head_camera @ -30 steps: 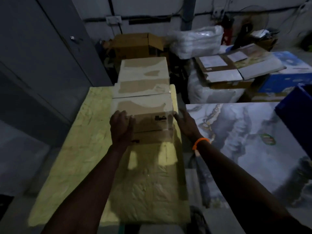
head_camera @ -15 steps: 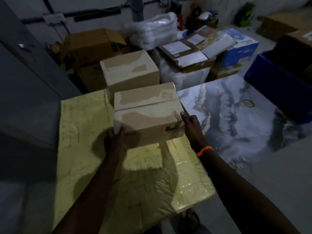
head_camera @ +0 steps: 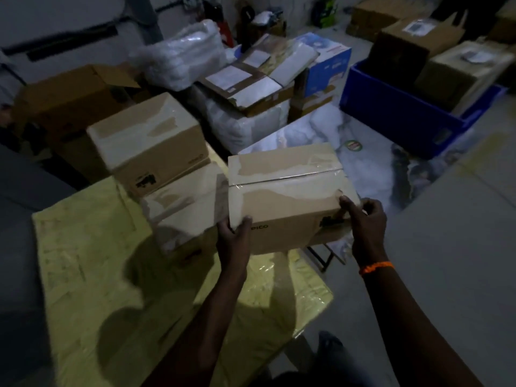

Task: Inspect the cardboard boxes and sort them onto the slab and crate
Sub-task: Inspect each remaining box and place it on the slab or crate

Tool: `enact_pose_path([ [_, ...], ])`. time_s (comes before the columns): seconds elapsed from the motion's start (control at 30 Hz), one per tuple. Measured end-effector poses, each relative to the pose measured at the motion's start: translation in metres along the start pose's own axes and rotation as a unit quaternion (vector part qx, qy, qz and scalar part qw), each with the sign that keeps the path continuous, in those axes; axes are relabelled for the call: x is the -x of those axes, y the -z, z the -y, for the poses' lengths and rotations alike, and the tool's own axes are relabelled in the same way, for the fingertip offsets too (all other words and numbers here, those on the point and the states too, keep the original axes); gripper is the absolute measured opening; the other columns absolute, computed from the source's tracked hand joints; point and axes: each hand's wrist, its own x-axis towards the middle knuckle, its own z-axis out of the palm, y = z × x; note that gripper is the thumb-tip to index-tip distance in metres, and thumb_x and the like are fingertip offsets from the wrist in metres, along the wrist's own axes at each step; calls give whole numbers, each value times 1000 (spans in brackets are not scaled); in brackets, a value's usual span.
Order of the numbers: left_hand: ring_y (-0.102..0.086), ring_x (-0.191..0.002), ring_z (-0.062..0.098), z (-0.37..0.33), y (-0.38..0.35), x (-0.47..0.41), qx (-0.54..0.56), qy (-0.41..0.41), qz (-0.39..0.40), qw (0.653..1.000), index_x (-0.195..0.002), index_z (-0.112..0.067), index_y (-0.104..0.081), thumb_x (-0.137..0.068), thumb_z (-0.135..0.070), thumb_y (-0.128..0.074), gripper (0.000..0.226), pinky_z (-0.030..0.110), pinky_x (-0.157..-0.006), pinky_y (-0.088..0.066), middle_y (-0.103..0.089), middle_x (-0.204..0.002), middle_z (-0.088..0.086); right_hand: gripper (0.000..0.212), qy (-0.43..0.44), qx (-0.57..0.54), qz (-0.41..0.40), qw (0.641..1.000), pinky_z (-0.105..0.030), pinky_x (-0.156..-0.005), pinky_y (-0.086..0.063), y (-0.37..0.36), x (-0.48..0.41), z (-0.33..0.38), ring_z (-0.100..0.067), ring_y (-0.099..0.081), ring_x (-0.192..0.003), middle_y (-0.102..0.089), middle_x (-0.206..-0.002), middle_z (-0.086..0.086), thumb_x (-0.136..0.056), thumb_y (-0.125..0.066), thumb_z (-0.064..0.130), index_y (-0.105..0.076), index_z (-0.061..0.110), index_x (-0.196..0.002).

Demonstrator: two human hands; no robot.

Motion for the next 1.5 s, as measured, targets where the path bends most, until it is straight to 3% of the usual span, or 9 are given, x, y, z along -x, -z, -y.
enact_pose_path([
  [0.17,-63,-92,12,-13,-84,2,-38,-41,59,997,-124,-22,-50,-93,-37,-69,40,34,-78,-53,-64,-108,-2,32,-13,-28,-42,999,-14,-61,-46,67,-52,-12,3,-54,-63,-55,-78,1,-84,-84,11,-52,16,-82],
  [0.33,-64,-94,23,-16,-169,4,-60,-25,43,997,-117,-23,-51,-91,-41,-71,37,39,-79,-56,-65,-106,2,31,-25,-19,-18,999,-16,-61,-47,112,-127,-22,2,-56,-64,-58,-78,1,-84,-84,12,-53,15,-82],
  [0.5,-64,-102,29,-9,-231,5,-98,30,17,995,-136,-20,-48,-89,-49,-69,59,47,-89,-56,-64,-116,5,42,-63,10,54,996,-38,-77,-53,144,-205,-45,-19,-64,-85,-69,-92,-10,-76,-91,30,-64,4,-95],
  [0.63,-64,-105,34,0,-264,12,-124,41,2,991,-144,-14,-42,-91,-38,-71,64,41,-85,-54,-63,-127,14,61,-82,41,90,992,-37,-73,-46,161,-240,-65,-19,-57,-77,-61,-81,-11,-71,-91,42,-57,-6,-86],
  [0.83,-63,-111,33,6,-271,12,-138,54,-35,988,-143,-15,-45,-88,-49,-72,71,45,-90,-55,-62,-132,10,42,-84,90,137,983,-35,-65,-42,171,-260,-65,-16,-49,-66,-53,-66,-4,-84,-87,36,-54,14,-70],
  [1.07,-61,-112,23,-12,-256,-28,-123,19,34,992,-140,-10,-51,-90,-31,-75,60,32,-84,-46,-64,-126,5,40,-70,155,134,976,-32,-69,-53,154,-276,-54,-12,-69,-78,-74,-87,-4,-88,-81,42,-70,6,-99],
  [1.33,-64,-115,29,-53,-258,-83,-72,11,175,982,-134,-1,-55,-90,-2,-71,47,42,-92,-53,-65,-127,10,86,-125,257,232,930,-35,-97,-47,103,-336,-32,-27,-58,-127,-58,-145,-9,-85,-76,60,-50,7,-147],
  [1.4,-70,-103,31,-63,-257,-83,1,37,207,978,-129,-6,-61,-94,-6,-66,35,39,-81,-57,-72,-116,12,102,-120,253,258,925,-37,-96,-52,94,-341,-25,-27,-62,-123,-64,-139,-9,-67,-75,80,-60,10,-140],
  [1.5,-73,-95,30,-72,-255,-79,60,47,224,972,-119,-14,-67,-96,-14,-64,23,38,-78,-57,-76,-107,10,91,-108,248,259,927,-38,-88,-58,89,-339,-27,-21,-70,-108,-74,-120,-3,-61,-72,82,-71,18,-126],
])
